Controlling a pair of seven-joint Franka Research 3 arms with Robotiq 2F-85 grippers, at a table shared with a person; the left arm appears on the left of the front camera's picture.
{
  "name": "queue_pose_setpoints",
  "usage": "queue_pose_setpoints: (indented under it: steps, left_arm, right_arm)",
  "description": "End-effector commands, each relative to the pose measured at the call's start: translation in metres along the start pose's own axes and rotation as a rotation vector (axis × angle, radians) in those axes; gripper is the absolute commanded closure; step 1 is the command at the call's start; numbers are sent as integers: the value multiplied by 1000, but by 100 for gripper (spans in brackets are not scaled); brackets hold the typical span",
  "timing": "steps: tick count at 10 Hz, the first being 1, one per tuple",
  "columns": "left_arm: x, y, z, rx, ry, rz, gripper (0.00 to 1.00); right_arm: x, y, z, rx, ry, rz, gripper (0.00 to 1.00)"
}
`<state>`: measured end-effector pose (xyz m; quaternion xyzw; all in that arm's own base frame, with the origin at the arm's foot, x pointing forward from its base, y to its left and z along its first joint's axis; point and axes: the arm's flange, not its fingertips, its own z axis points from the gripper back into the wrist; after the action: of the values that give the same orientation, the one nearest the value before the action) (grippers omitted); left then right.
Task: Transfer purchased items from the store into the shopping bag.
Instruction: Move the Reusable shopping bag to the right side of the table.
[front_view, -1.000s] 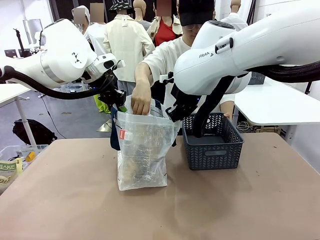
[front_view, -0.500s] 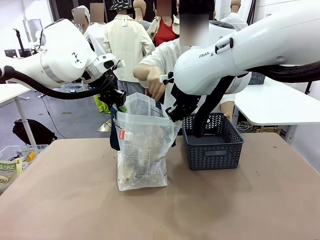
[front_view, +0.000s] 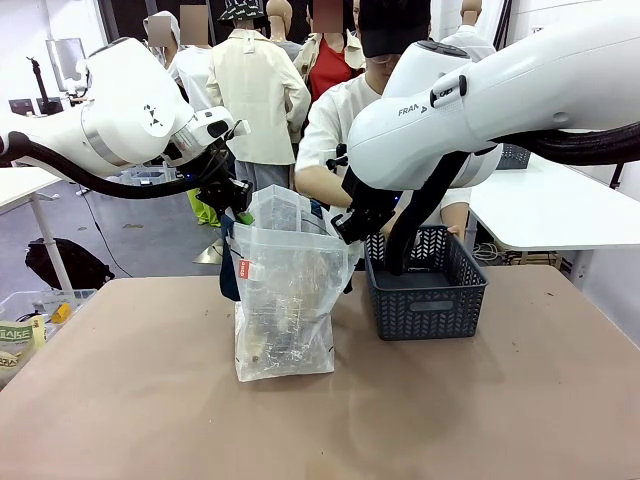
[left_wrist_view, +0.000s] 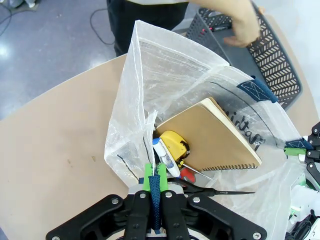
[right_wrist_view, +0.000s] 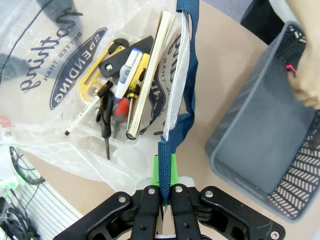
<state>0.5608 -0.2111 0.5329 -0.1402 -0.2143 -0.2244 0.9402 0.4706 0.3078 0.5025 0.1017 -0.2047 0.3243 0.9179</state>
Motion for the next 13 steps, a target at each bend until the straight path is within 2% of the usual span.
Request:
queue_pose_setpoints:
  steps: [1, 13]
  left_arm:
    - [0, 1, 2, 2, -3, -3, 100]
    - [0, 1, 2, 2, -3, -3, 100]
  right_arm:
    - [0, 0, 0, 2, 0, -3, 100]
    - [0, 0, 0, 2, 0, -3, 100]
